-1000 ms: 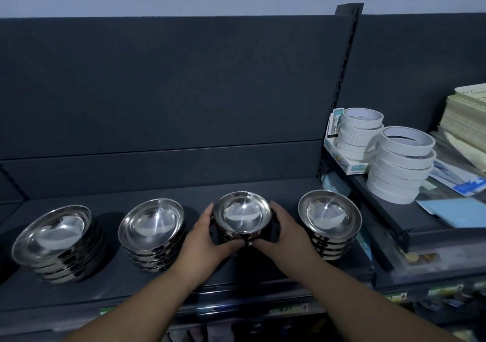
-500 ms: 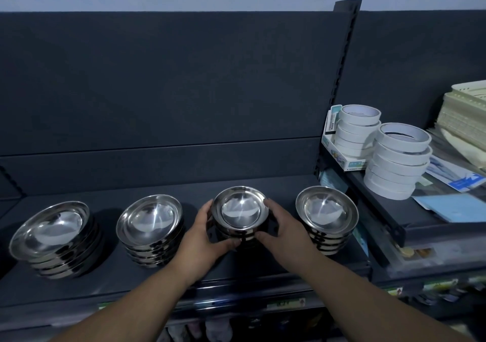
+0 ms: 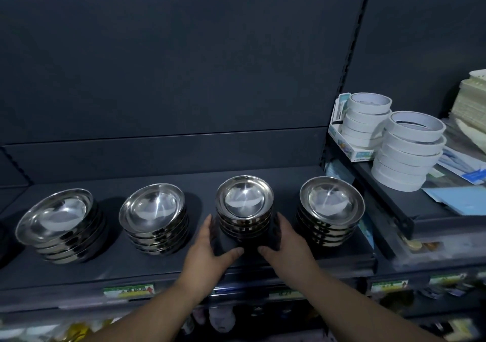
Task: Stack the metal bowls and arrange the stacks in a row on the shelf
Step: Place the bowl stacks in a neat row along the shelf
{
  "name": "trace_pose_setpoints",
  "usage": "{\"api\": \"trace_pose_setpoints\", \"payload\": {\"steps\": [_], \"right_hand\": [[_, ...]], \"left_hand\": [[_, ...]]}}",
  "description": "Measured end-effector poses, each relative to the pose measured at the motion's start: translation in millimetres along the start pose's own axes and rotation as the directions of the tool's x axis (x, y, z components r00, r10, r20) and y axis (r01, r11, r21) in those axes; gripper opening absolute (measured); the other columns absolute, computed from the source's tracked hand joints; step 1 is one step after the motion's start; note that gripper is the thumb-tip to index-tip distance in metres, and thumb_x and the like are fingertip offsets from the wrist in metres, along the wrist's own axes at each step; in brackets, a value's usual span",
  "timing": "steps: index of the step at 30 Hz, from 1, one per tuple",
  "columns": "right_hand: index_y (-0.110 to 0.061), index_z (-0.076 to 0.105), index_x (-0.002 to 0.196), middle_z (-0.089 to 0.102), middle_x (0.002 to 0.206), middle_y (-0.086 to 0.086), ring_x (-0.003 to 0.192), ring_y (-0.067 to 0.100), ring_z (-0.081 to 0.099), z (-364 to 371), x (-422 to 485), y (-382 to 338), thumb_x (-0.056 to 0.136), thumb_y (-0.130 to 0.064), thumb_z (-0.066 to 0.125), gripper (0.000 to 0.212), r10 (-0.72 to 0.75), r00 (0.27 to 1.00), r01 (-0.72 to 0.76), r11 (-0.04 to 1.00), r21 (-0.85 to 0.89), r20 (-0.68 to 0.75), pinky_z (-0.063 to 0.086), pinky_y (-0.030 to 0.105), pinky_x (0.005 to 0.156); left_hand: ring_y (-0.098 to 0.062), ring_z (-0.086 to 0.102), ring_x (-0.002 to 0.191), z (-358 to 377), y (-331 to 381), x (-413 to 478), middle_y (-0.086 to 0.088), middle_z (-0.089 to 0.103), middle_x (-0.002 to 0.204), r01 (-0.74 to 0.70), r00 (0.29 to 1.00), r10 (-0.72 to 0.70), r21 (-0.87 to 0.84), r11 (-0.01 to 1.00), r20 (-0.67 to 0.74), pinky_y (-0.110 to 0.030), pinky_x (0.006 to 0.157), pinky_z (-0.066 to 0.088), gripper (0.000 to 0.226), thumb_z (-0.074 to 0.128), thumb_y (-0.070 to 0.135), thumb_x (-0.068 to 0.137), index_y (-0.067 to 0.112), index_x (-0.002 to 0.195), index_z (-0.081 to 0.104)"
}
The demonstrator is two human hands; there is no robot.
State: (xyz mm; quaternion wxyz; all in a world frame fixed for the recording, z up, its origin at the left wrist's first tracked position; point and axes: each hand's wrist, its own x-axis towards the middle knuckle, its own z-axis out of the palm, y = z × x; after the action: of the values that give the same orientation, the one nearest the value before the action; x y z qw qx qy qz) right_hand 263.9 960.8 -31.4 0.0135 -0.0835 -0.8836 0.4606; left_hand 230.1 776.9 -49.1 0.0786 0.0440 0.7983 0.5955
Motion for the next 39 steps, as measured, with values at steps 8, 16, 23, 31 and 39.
{"api": "trace_pose_setpoints", "payload": {"steps": [8, 16, 23, 31, 39], "right_hand": [[-0.027, 0.04, 0.139, 0.058, 0.116, -0.015, 0.115, 0.003, 0.054, 1, 10, 0, 0.075, -0.018, 0.08, 0.076, -0.054, 0.998, 0.056, 0.992, 0.116, -0.016, 0.035, 0.012, 0.094], [-0.023, 0.046, 0.137, 0.063, 0.118, -0.008, 0.114, 0.009, 0.06, 5, 11, 4, 0.075, -0.018, 0.08, 0.071, -0.031, 0.998, 0.039, 0.991, 0.129, -0.059, 0.044, 0.028, 0.104], [-0.024, 0.044, 0.139, 0.065, 0.123, -0.004, 0.114, 0.009, 0.059, 4, 13, 6, 0.074, -0.021, 0.08, 0.075, -0.041, 0.996, 0.05, 0.991, 0.122, -0.077, 0.045, 0.032, 0.105], [-0.027, 0.042, 0.14, 0.061, 0.129, -0.005, 0.12, 0.008, 0.056, 3, 15, 7, 0.073, -0.021, 0.081, 0.078, -0.048, 0.995, 0.06, 0.987, 0.147, -0.084, 0.043, 0.035, 0.108], [-0.027, 0.04, 0.143, 0.059, 0.132, -0.006, 0.123, 0.007, 0.053, 2, 13, 4, 0.073, -0.021, 0.081, 0.081, -0.038, 0.996, 0.05, 0.986, 0.162, -0.076, 0.042, 0.035, 0.109]], "left_hand": [[-0.002, 0.059, 0.116, 2, 9, 15, 0.011, 0.065, 0.121, -0.056, 0.998, 0.056, -0.009, 0.998, 0.006, -0.035, 0.11, 0.041, 0.071, 0.084, 0.021, 0.069, 0.036, 0.125, 0.044], [-0.009, 0.059, 0.117, 7, 10, 17, 0.0, 0.062, 0.126, -0.047, 0.999, 0.047, -0.108, 0.993, -0.004, -0.038, 0.11, 0.04, 0.073, 0.074, -0.003, 0.076, 0.023, 0.133, 0.038], [-0.006, 0.059, 0.117, 3, 11, 17, 0.001, 0.063, 0.125, -0.049, 0.998, 0.051, -0.046, 0.998, 0.026, -0.032, 0.11, 0.039, 0.076, 0.075, 0.003, 0.077, 0.017, 0.14, 0.035], [-0.005, 0.059, 0.117, 2, 9, 18, 0.004, 0.064, 0.123, -0.035, 0.999, 0.035, 0.001, 0.999, 0.024, -0.035, 0.11, 0.04, 0.076, 0.077, 0.012, 0.077, 0.017, 0.142, 0.037], [-0.002, 0.057, 0.118, 1, 13, 15, 0.007, 0.063, 0.125, -0.065, 0.998, 0.064, 0.051, 0.997, 0.021, -0.03, 0.111, 0.039, 0.079, 0.078, 0.017, 0.077, 0.018, 0.143, 0.036]]}}
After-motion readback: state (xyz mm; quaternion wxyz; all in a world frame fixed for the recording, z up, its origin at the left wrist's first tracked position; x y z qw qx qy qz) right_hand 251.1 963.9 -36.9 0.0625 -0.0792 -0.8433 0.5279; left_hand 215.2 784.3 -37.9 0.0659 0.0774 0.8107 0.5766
